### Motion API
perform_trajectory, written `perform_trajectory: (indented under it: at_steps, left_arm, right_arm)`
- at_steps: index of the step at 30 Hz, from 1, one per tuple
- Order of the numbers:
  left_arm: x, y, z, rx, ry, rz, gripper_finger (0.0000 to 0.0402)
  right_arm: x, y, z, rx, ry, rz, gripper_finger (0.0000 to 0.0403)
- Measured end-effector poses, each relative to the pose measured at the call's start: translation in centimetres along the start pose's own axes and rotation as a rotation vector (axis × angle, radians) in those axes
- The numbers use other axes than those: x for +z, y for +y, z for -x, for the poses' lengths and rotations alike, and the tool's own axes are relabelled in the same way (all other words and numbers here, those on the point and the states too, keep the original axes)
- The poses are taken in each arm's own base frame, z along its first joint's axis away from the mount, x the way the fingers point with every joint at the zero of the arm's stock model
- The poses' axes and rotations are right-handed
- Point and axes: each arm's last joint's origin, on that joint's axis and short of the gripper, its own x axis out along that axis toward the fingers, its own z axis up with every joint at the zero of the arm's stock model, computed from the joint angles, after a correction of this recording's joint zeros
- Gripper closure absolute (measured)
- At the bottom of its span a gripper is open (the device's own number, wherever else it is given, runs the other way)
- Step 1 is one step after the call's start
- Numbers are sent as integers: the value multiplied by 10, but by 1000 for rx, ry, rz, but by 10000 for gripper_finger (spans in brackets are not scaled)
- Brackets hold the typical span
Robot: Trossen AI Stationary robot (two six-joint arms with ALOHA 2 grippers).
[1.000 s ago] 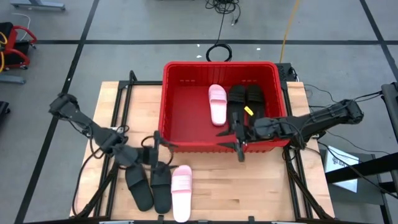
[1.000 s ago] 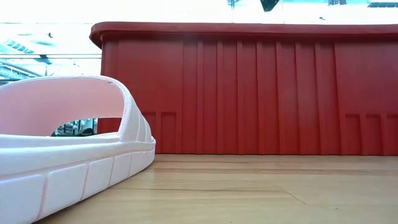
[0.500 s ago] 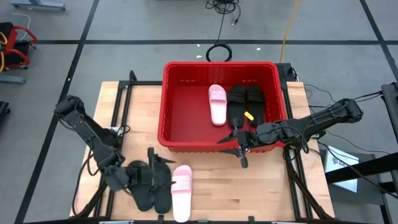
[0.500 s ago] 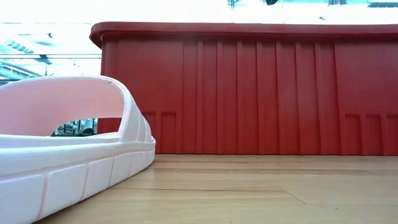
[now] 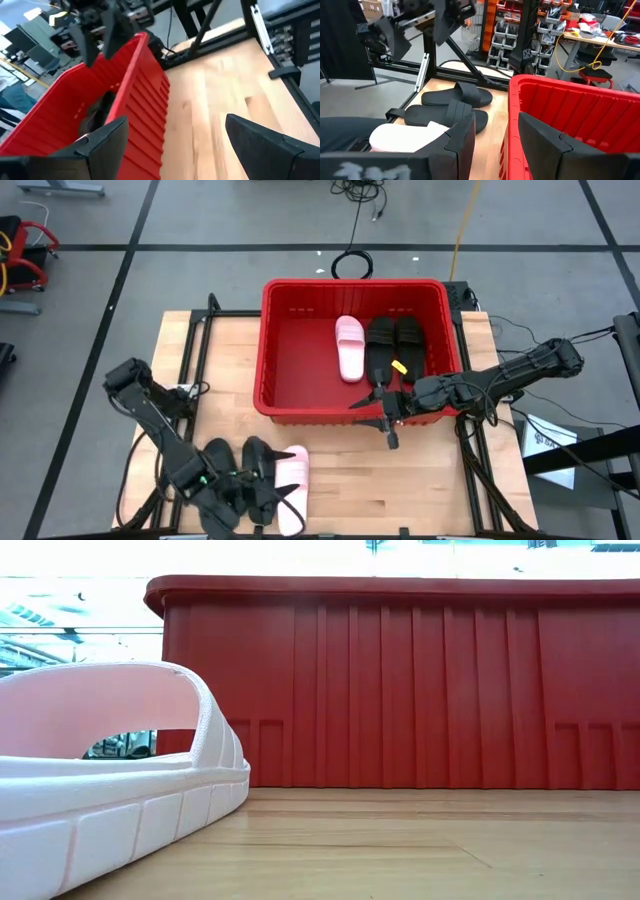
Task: Pick and place slides into bin
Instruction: Put the pink slide into the red basket
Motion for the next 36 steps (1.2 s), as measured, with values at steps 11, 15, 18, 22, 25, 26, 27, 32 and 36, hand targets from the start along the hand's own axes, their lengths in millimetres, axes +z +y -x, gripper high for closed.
perform_trajectory:
  at_steps: [11,15,18,22,25,26,27,32,36]
  left_arm:
    - [-5,-30,-19,-8,50,-7,62]
    - [-12,-36,-21,-13,79,19,62]
    - [-18,-41,-24,-21,105,27,62]
    - [-25,-51,-29,-83,142,35,62]
    - [-31,-58,-33,-103,163,41,62]
    - [-33,-60,-35,-116,174,43,62]
    - [-35,-63,-36,-124,183,42,62]
    - [-42,-71,-40,-157,217,47,62]
    - [-45,-68,-41,-150,247,82,62]
  right_arm:
    - [0,0,0,0,-4,0,261]
    - [0,0,0,0,-4,0,261]
    - [0,0,0,0,-5,0,261]
    - [0,0,0,0,-4,-1,261]
    - [0,0,0,0,-4,-1,261]
    - [0,0,0,0,-5,-1,261]
    - [0,0,0,0,-5,-1,261]
    - [0,0,0,0,-5,-1,261]
    - [0,0,0,0,-4,-1,261]
